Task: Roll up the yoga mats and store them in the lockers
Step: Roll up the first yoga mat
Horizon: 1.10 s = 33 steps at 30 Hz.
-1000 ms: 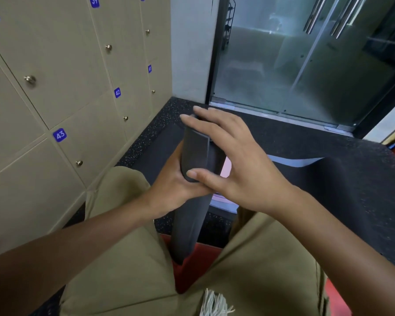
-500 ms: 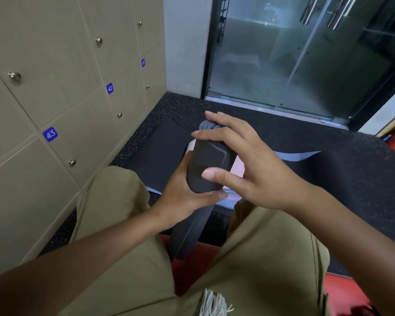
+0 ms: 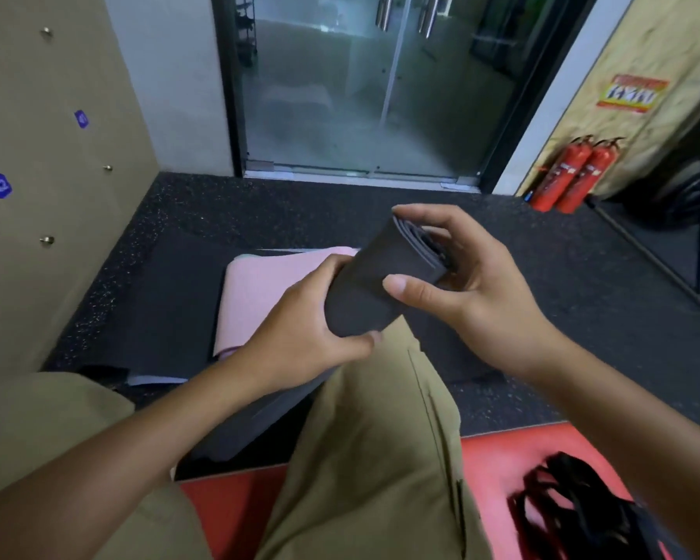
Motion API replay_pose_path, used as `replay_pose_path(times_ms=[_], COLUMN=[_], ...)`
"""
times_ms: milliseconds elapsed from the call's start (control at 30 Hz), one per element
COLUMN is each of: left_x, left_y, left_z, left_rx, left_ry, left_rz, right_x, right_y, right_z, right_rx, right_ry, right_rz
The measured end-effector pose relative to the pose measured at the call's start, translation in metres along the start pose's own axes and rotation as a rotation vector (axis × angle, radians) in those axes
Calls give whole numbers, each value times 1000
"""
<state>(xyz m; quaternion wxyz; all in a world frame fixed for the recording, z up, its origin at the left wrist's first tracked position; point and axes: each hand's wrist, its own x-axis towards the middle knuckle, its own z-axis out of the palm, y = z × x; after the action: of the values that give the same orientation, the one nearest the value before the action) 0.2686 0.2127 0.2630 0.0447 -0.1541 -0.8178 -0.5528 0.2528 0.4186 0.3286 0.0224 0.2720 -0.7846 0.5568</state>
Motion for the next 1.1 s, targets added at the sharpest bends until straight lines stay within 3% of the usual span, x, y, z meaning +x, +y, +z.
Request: replay_pose_path(times_ms=[300,567,733,867,967,1100], left_x=[52,72,81,87,93,97], left_y=[-5,-12,-16,-19,-21,-14], left_z=[56,91,104,109,111,116], left_rx=[318,511,606,649,664,692], left_ry=[-417,-573,-615,-625,-659,-706], left_rz=[17,-5,51,48,1,-25], right_x=[-68,-95,-103,-123,-150,-195], right_y=[55,79,87,97,113,136], right_z=[-53,-72,-96,-121,-134,-137], right_rx=[13,52,7,-31,-295,-649], right_ry=[219,273,149,139,63,-229], right_rz=[321,515,621,738,852,992])
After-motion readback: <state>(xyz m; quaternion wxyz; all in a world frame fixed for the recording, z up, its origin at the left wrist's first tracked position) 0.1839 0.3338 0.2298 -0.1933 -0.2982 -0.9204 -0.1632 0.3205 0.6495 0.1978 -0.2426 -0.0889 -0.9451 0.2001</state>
